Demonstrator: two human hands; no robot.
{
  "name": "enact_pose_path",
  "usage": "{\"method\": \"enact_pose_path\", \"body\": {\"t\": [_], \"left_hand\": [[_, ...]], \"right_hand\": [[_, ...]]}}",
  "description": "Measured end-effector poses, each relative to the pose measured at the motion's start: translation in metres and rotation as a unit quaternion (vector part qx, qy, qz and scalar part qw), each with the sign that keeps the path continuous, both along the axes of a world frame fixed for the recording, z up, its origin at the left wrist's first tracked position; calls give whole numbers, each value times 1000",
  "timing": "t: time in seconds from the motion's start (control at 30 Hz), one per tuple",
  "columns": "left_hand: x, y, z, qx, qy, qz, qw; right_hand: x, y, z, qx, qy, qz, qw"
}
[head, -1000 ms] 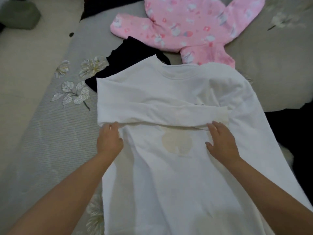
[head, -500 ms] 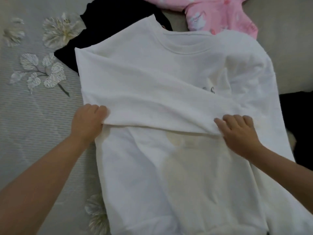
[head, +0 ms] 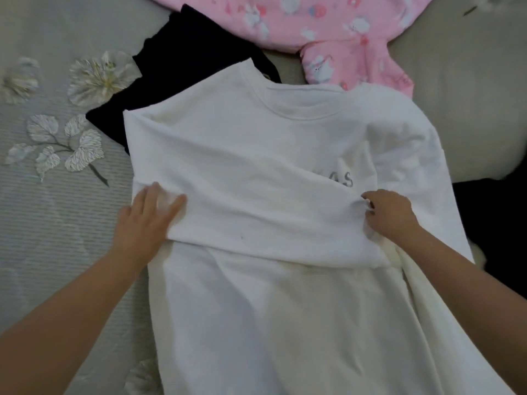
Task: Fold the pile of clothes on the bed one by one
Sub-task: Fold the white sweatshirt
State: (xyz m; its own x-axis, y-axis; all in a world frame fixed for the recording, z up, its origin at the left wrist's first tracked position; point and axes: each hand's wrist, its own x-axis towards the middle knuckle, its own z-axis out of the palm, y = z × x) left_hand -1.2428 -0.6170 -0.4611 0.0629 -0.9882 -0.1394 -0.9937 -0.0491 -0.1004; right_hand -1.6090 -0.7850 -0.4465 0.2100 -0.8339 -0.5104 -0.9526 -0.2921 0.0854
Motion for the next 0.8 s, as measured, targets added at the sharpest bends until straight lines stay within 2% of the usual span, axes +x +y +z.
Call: {"method": "enact_pose_path", "body": {"t": [0.07,0.17,0.23,0.3,0.37,0.43,0.5,0.57,0.63,0.73,0.8], "left_hand": [[-8,-4,2,78,-71,-70,992],[-17,-17,0,316,-102,-35,943],[-24,-36,6,363,-77,-8,929],[-30,-62,15,306,-33,-4,952],[-34,-87,22,184,32,34,982],[-40,-111,25,113,105,115,981],[-43,-130,24,130,135,176,966],[-41,-140,22,147,100,191,965],[-33,-147,21,101,68,204,971],[-25,-163,20,8,31,236,971],[-25,-172,21,14,12,277,961]], "right_hand": [[7,-10,4,23,10,-15,1000],[14,-21,2,66,13,-37,997],[16,-25,3,81,0,-54,995],[11,-31,4,93,25,-23,995],[8,-34,10,115,42,4,992],[5,-39,19,135,7,17,991],[1,-43,33,113,-80,19,990],[-2,-45,48,47,-127,40,990],[-2,-49,55,-13,-128,63,990],[6,-64,51,-75,-136,28,987],[13,-74,42,-134,-144,33,980]]}}
